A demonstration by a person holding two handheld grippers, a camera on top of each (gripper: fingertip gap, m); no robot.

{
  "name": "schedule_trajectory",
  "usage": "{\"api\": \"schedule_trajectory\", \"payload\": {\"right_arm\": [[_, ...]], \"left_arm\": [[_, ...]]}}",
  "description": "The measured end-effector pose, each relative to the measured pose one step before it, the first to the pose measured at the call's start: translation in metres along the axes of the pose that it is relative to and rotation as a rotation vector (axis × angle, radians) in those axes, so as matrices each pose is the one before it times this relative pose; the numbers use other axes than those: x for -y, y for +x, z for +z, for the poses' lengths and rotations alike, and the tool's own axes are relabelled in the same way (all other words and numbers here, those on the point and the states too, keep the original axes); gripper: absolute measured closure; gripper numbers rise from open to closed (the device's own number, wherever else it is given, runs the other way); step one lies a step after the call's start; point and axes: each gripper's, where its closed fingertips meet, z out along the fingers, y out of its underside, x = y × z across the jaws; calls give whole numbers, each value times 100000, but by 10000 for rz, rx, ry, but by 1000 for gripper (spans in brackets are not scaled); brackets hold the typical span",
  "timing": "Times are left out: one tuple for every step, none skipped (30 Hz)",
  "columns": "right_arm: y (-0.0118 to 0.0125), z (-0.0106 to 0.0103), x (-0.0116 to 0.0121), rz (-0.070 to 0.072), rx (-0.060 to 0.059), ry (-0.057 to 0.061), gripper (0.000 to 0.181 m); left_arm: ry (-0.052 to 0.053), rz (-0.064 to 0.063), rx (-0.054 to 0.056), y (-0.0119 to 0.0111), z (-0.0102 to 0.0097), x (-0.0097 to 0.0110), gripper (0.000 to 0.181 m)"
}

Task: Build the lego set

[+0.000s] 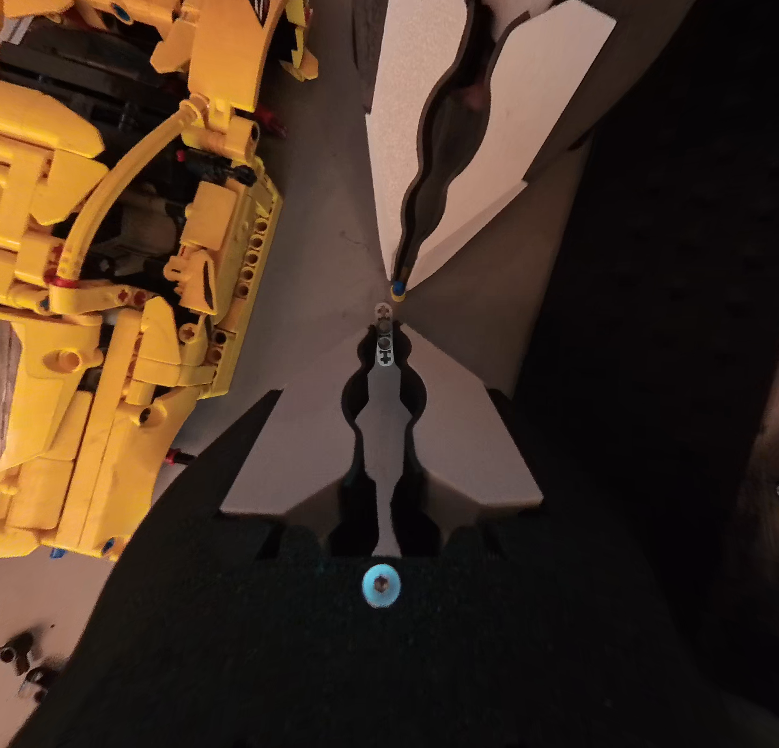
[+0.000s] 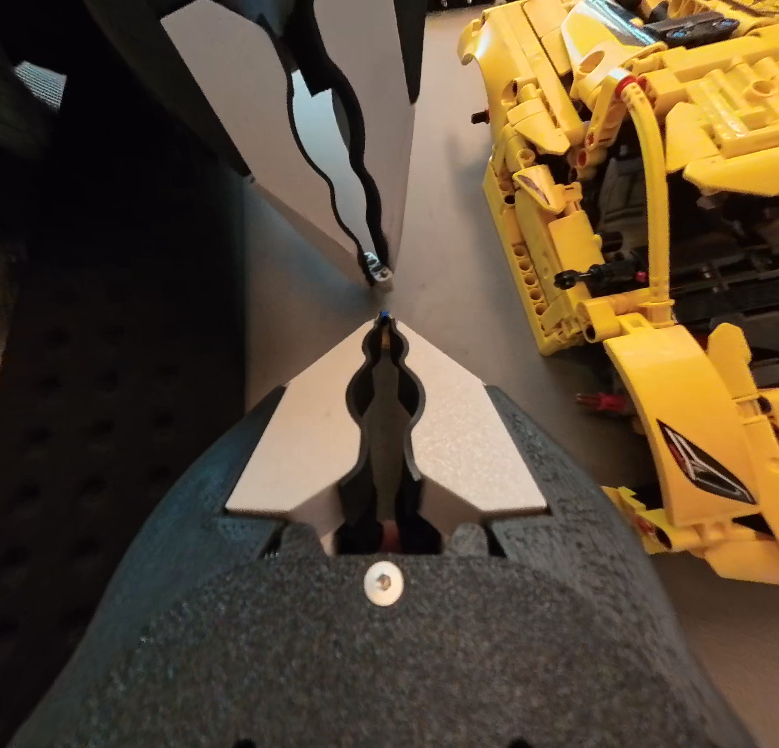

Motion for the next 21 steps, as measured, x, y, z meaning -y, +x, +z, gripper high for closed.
{"api": "schedule_trajectory", "payload": {"right_arm": [[33,-21,-1,0,-1,0,178],[52,-32,-34,-31,-39,-6,178],[29,-53,-46,-64,-70,-4,174],[58,-90,-18,-101,-125,26,171],[60,-133,18,-135,-166,66,168],[-28,-162,79,-161,-127,100,168],[-49,-155,105,-164,-119,111,168],[37,-109,118,-145,-172,100,168],[85,-53,146,-123,-174,88,168],[-16,-5,161,-78,-92,61,169],[-137,47,138,-50,11,21,169],[-145,71,88,-19,47,-23,169],[-76,82,16,13,34,-38,169],[-67,93,15,37,49,-18,169],[-47,91,21,55,56,7,169],[21,90,33,67,33,9,170],[33,81,-17,52,35,-27,173],[97,105,-73,50,5,-55,175],[40,103,-81,49,42,-66,177],[-12,64,-26,62,78,-43,177],[31,0,12,115,73,-18,178]], "left_arm": [[-6,-8,18,-103,-85,-69,174],[11,-14,25,-88,-75,-31,174],[9,-19,16,-63,-67,-39,174],[4,-19,10,-37,-50,-34,174],[10,-13,15,-8,-43,-24,174],[12,-11,-1,21,-19,-24,174],[-4,-10,-13,46,1,-55,174],[-22,0,7,30,14,-96,174],[-35,7,21,-7,35,-124,174],[-32,2,-2,9,47,-139,174],[15,-19,-23,18,-8,-77,174],[24,-38,-30,4,-45,-37,174],[-12,-23,-35,18,-45,-67,174],[-28,15,-44,63,-41,-72,174],[-45,60,-86,168,-29,-84,174],[-60,111,-126,267,-30,-81,174],[-69,153,-135,317,-9,-78,174],[-52,146,-164,362,-2,-45,175],[17,63,-251,425,16,58,175],[148,-78,-322,443,29,229,175],[225,-210,-332,336,47,289,174]]}}
